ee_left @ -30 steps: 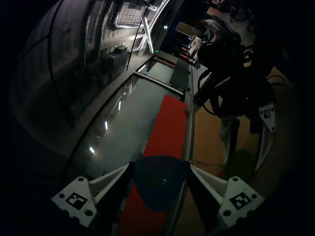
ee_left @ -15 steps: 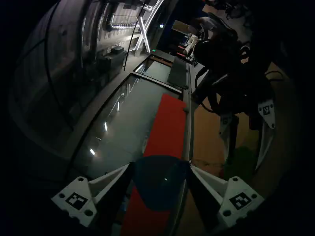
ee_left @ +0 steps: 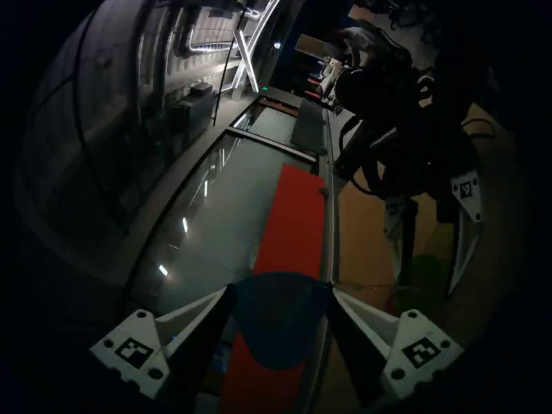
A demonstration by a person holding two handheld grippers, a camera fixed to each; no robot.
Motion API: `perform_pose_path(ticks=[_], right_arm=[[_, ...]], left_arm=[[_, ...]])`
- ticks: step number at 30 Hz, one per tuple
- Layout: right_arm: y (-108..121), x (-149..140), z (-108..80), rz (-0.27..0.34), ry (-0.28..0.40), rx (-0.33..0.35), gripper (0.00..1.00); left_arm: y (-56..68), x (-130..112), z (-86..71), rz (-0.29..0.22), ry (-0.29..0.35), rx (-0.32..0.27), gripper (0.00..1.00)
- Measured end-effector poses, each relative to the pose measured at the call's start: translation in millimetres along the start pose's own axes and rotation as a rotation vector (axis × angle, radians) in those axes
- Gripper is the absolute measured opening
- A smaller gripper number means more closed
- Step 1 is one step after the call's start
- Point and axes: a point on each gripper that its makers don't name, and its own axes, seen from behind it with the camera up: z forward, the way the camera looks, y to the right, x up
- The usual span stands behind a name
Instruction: Pour water
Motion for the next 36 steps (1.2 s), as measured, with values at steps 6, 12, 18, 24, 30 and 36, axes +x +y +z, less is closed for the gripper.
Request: perform_pose_path(ticks=[6, 12, 18, 24, 30, 36], right_arm=[[0.5, 0.2, 0.1, -0.001, 0.000, -0.001, 1.00], [0.9, 1.0, 0.5, -0.002, 0.001, 0.000, 1.00], [0.9, 0.6, 0.1, -0.004, 0.001, -0.001, 1.00], [0.9, 1.2, -0.1, -0.004, 0.005, -0.002, 1.00], [1.0, 1.7, 0.0, -0.005, 0.008, -0.003, 1.00], [2.3, 2.5, -0.5, -0.002, 0.012, -0.005, 1.00]], left_arm=[[-1.7, 1.4, -0.6, 0.020, -0.002, -0.003, 0.90], [-0.4, 0.7, -0.7, 0.026, -0.007, -0.003, 0.90], [-1.9, 1.6, -1.1, 0.035, -0.008, 0.000, 0.90], [-5.1, 4.0, -2.2, 0.047, -0.009, 0.003, 0.90], [-5.1, 7.3, -2.5, 0.061, -0.007, 0.002, 0.90], [-5.8, 10.0, -1.7, 0.077, -0.006, 0.005, 0.90]])
